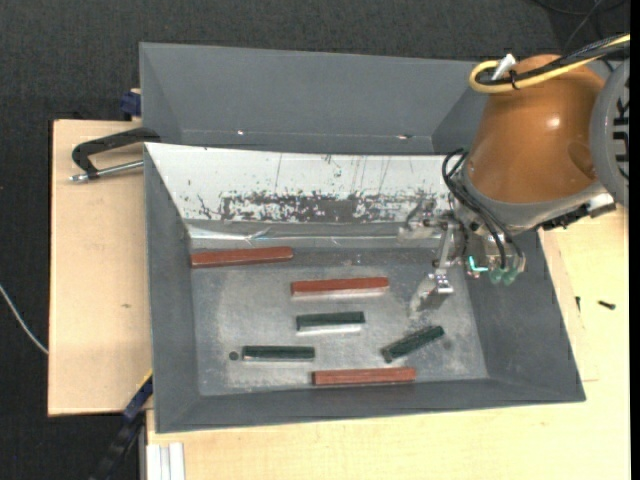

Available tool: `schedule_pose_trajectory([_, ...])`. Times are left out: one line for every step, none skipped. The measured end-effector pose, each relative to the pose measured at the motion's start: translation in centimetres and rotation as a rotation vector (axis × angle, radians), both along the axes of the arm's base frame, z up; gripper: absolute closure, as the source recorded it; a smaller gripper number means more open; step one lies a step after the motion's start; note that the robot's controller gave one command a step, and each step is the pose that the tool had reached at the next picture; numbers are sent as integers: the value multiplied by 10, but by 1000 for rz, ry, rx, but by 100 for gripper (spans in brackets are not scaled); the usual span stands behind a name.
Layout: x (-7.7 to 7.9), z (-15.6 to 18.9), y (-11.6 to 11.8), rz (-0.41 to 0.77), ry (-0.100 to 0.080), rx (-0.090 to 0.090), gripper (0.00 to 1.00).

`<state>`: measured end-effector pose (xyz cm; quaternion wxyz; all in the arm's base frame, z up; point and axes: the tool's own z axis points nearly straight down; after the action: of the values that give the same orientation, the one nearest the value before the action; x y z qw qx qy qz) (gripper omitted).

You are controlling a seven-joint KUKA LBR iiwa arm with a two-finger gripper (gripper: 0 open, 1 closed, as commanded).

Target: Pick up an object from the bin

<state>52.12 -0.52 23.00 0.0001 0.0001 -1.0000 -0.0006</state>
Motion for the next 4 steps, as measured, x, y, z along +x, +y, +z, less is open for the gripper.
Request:
schedule_pose_trajectory([20,-48,1,33,-9,-1,0])
schedule_pose_trajectory([55,-150,-10,265,-2,0,100])
schedule_pose_trajectory([55,-150,-10,264,-2,0,100])
schedule_pose_trajectory([59,-39,6,312,-6,-1,100])
